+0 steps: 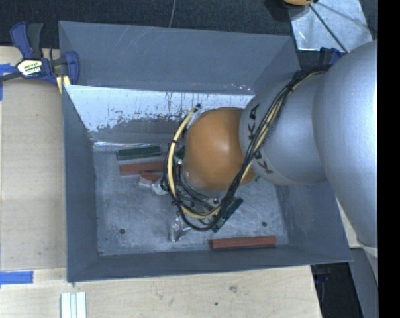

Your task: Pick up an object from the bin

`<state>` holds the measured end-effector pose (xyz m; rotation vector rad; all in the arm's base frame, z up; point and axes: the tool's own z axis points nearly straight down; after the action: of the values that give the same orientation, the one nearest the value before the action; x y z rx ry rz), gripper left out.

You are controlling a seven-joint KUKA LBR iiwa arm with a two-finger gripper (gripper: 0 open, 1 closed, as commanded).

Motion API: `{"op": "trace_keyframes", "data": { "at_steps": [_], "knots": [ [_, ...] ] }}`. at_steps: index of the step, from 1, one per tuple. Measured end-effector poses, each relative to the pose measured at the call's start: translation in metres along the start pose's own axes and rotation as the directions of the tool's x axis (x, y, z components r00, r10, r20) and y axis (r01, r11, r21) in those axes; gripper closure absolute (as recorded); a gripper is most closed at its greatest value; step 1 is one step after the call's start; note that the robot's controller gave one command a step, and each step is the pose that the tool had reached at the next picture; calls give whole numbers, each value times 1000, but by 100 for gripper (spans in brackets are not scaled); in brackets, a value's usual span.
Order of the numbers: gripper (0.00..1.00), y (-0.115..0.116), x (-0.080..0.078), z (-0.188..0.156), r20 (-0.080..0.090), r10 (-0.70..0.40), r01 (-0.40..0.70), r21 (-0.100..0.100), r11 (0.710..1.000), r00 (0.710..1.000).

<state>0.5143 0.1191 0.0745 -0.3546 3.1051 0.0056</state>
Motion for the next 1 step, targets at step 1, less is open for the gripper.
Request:
{"op": "trace_keyframes", "data": {
  "at_steps": [1],
  "knots": [
    [0,-42,-24,-16,-16,4,-4,-1,1000,1000]
  ]
}}
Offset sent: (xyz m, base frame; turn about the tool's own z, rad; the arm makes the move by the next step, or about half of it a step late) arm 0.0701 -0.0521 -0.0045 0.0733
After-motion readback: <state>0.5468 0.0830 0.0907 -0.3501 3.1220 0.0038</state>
